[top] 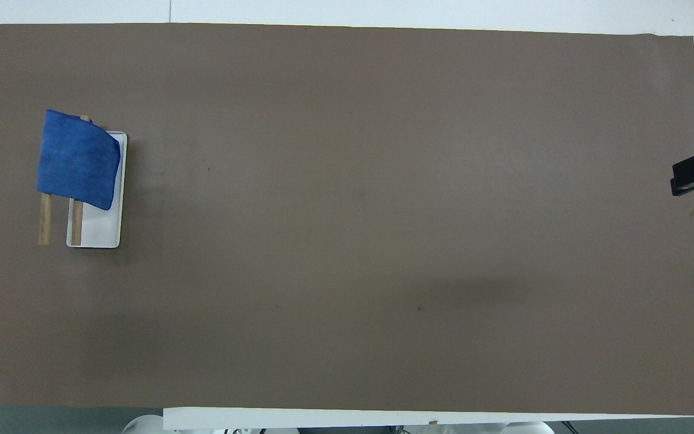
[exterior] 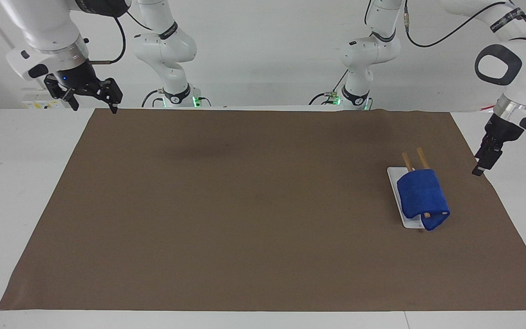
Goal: Right arm passes towel to left arm to hang
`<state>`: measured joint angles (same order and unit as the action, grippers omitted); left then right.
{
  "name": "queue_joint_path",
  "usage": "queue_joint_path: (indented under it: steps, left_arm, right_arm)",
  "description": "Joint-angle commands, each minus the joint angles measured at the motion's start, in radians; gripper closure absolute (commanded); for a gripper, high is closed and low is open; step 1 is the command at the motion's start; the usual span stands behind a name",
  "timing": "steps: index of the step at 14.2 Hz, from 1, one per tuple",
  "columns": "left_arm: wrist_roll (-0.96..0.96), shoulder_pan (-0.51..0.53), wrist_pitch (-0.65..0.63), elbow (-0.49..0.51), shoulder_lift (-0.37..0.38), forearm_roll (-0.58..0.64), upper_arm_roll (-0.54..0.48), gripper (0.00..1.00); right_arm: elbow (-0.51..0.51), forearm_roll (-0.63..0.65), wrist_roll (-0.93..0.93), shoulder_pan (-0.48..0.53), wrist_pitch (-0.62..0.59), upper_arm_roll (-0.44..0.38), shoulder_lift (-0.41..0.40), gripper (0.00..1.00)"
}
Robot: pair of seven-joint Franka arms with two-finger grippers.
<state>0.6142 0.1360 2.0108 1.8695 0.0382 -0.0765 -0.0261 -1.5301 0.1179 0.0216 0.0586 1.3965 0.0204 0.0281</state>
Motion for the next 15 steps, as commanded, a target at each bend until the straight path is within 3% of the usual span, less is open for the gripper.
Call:
queue_joint_path:
  steps: [1,4,8,10,15]
  left_arm:
    - [-0.072,-0.041,-0.182,-0.111,-0.001,0.011,0.005,0.0]
    - [-0.171,-0.113,-0.36,-0.194,-0.006,0.012,0.006,0.0]
    - [-0.322,-0.189,-0.426,-0.193,-0.003,0.027,0.006,0.0]
    - [-0.456,-0.211,-0.466,-0.194,-0.001,0.09,0.008,0.0]
    - [-0.511,-0.217,-0.468,-0.197,0.0,0.109,0.005,0.0]
  right_arm:
    - [-0.018,-0.021,0.029,0.018,0.021,-0.002,-0.01,0.0]
    - [-0.018,-0.023,0.043,0.03,0.007,-0.002,-0.01,0.0]
    - [-0.016,-0.023,0.044,0.033,0.006,-0.004,-0.008,0.0]
    - [-0.016,-0.023,0.044,0.033,-0.005,-0.004,-0.008,0.0]
    - [-0.025,-0.026,0.049,0.027,-0.024,0.0,-0.002,0.0]
